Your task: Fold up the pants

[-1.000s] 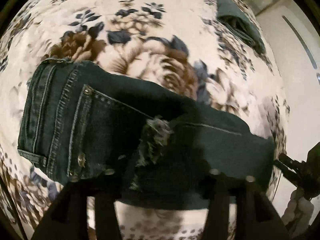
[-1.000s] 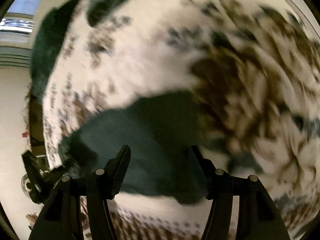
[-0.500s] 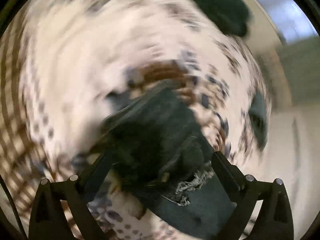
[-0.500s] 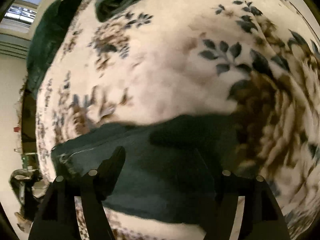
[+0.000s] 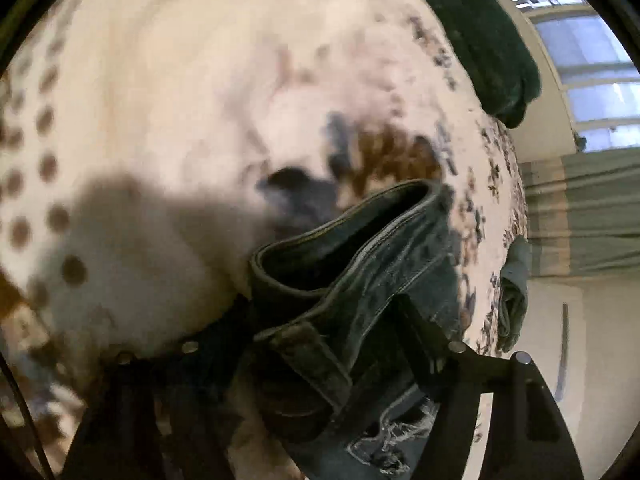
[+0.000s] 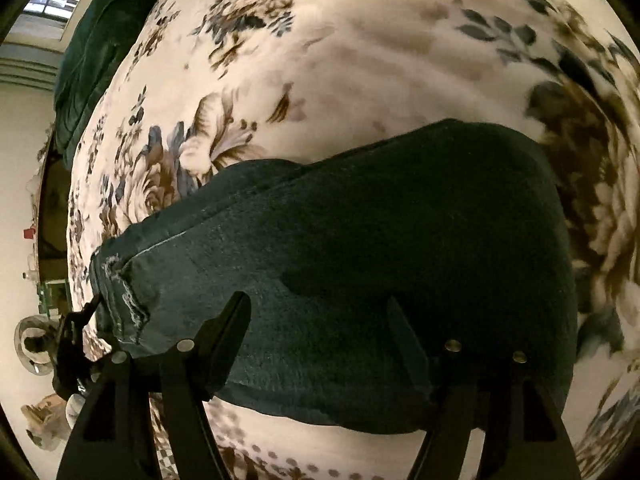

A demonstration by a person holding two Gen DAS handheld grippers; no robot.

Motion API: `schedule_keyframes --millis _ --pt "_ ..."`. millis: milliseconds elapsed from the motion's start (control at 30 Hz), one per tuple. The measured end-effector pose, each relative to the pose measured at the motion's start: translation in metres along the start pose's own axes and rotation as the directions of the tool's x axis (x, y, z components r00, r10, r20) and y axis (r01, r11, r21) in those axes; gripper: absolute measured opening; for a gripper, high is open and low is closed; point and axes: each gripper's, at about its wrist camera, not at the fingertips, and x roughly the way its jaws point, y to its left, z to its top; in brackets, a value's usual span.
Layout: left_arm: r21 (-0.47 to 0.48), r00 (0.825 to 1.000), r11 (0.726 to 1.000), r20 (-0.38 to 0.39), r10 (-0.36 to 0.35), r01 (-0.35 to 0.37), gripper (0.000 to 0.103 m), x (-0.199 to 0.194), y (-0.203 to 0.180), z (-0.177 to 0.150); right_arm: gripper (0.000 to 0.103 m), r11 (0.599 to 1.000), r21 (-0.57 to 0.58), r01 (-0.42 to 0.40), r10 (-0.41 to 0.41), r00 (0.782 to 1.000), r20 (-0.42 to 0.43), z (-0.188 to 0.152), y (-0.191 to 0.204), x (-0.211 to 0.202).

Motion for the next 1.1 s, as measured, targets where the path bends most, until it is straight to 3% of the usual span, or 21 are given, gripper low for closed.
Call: schedule_keyframes --millis 67,133,200,267,367,567,800,867,1100 --pt "0.001 1.0 1.0 -0.005 -0.007 0.007 0.074 0.002 0.003 0.004 0.073 1.0 0.004 0.004 -0.004 1.0 -0.006 0.002 -0.001 0.001" --pt "0.058 1.0 0.998 0.017 0.011 -0.012 0.06 -0.005 -0.009 0.003 0.073 1.0 0.006 0.007 -0.007 1.0 -0.009 0.003 0.001 0.003" --pt "0.135 0.996 0.988 0.061 0.064 -0.071 0.034 -0.013 -0.027 -0.003 0.073 1.0 0.0 0.012 -0.012 1.0 -0.01 0.003 0.002 0.002" --pt "0.172 0.991 0.981 0.113 0.068 -0.086 0.028 -0.032 -0.038 -0.014 0.073 1.0 0.0 0.008 -0.008 1.0 -0.006 0.002 0.001 0.001" --pt "0.171 0.986 0.982 0.159 0.059 -0.086 0.027 -0.052 -0.044 -0.028 0.073 1.0 -0.001 -0.003 0.003 1.0 -0.004 0.002 -0.002 0.0" --pt "0.227 0.968 0.955 0.207 0.142 -0.189 0.027 -0.058 -0.068 -0.046 0.073 1.0 0.012 -0.025 0.025 1.0 -0.01 0.005 -0.004 -0.002" --pt "0.22 0.963 0.955 0.227 0.146 -0.197 0.022 -0.067 -0.075 -0.055 0.073 0.999 0.002 -0.041 0.041 0.999 -0.009 0.004 -0.005 -0.002" --pt "0.259 0.953 0.938 0.255 0.162 -0.229 0.022 -0.07 -0.087 -0.061 0.073 0.999 0.003 -0.047 0.047 0.999 -0.009 0.005 -0.006 -0.002" --pt "0.351 0.948 0.906 0.286 0.138 -0.237 0.021 -0.09 -0.12 -0.088 0.073 0.997 0.004 -0.074 0.074 0.997 -0.007 0.004 -0.009 -0.004"
